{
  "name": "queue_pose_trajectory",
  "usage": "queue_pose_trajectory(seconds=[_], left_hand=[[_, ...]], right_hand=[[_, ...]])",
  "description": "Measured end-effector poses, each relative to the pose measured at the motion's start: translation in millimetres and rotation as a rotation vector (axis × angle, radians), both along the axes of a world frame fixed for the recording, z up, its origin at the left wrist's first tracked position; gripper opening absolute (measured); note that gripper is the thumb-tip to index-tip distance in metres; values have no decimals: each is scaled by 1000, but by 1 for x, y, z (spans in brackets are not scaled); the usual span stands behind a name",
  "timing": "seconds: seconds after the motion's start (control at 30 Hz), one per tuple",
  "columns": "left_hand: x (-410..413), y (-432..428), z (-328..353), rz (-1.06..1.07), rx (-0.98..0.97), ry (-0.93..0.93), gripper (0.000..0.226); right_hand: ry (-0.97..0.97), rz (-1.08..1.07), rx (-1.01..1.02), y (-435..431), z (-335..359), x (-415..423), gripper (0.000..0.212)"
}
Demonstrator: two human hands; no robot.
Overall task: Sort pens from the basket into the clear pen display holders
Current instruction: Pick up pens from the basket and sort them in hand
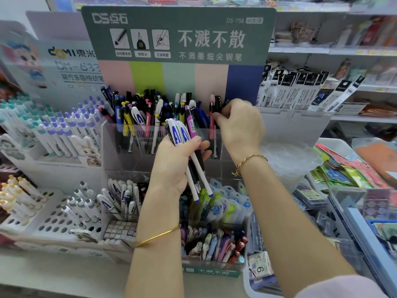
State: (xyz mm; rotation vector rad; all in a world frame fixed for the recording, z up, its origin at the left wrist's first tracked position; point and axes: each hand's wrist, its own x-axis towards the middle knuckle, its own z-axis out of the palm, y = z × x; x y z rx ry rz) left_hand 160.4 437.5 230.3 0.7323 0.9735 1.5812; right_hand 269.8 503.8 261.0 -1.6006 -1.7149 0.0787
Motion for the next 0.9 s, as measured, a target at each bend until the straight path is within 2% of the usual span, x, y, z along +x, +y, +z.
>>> queue_pose_trajectory(seconds=[0.07,0.13,0.23,0.3,0.4,0.47,0.6,0.73,0.9], left_hand=[[1,0,1,-13,8,17,21],[3,0,1,-22,17,48,17],[6,0,3,-40,26,63,16],[8,-1,4,-70,47,69,17],[11,0,5,-97,74,106,20],[10,1,3,-82,52,103,16],[6,2,-1,-2,-47,40,6],[4,2,0,46,-60,19,9],[6,3,0,55,-54,7,7]], right_hand=[[-16,-16,-33,-2,-1,1,29],[120,16,-12,-6,0,5,29],[303,184,32,-17,6,10,16],[342,361,-84,-26,11,11,22],[422,541,-295,-32,11,11,19],[499,511,-211,-27,11,12,15],[670,306,132,-16,21,13,21],[597,246,370,-14,26,7,14],[374,262,309,-6,13,0,14]])
